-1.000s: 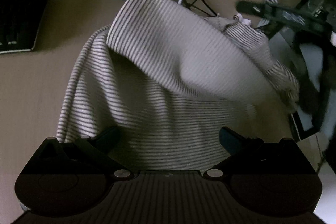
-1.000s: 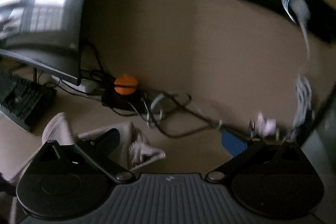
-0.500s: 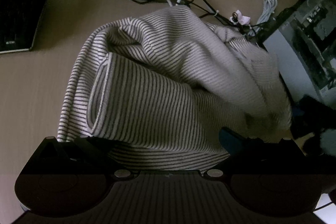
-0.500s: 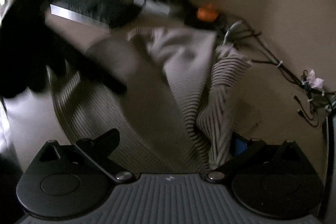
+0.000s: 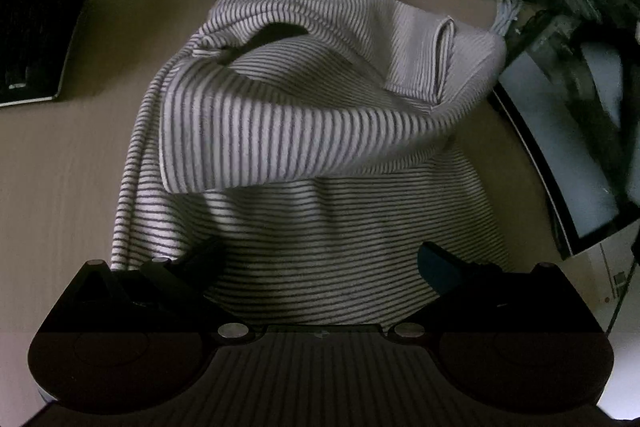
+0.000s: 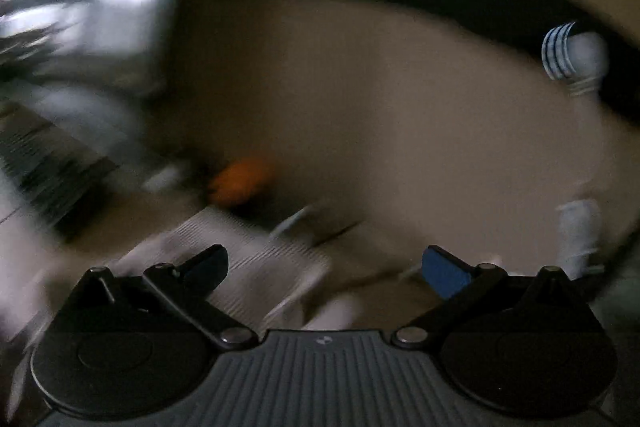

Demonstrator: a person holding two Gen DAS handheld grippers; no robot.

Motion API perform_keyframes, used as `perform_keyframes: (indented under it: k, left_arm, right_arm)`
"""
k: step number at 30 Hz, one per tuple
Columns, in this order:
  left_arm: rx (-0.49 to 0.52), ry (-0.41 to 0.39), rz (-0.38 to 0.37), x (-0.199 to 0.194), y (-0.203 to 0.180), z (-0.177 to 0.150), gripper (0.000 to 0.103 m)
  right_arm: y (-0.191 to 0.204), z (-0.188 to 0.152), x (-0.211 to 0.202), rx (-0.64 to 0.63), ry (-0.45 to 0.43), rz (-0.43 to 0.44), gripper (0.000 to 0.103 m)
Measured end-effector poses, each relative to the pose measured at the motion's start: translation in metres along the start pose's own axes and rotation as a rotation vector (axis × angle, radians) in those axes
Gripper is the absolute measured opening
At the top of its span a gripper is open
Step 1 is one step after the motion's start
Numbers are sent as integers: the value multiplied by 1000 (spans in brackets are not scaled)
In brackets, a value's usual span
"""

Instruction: Fold clothes

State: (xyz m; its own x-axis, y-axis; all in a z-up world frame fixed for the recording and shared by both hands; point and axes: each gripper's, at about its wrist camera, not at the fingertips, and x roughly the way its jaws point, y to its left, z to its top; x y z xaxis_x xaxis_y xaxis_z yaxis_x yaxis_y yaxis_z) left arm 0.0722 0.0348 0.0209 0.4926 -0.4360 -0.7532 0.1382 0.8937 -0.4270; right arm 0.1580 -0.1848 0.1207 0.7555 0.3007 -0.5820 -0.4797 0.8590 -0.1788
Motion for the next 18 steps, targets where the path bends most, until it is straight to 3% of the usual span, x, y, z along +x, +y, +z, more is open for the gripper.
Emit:
perform_keyframes:
  k: [6, 8, 10, 12, 14, 15, 17, 18]
  left_arm:
    - [-54, -6, -30, -1, 6, 3, 103]
    - [-50, -10, -34, -1, 7, 2, 103]
    - [-28, -12, -29, -1, 5, 0, 103]
    - [-2, -13, -15, -1, 1, -1, 103]
    - [22, -11, 0, -1, -2, -3, 103]
    - [32, -11, 6, -1, -3, -4, 103]
    - [48, -17, 14, -2, -4, -8, 103]
    - [53, -20, 15, -3, -5, -10, 103]
  right_arm:
    - [60, -77, -20, -341, 173, 192, 103]
    - [76, -92, -7, -466, 224, 122, 103]
    - [75, -85, 17, -471, 191, -40, 103]
    - [51, -58, 35, -222, 129, -212, 103]
    - [26, -40, 40, 126, 151, -231, 103]
    - [22, -42, 37, 229, 167, -137, 103]
    - [30, -60, 30, 300, 206, 74, 103]
    - [38, -73, 27, 290, 222, 110, 103]
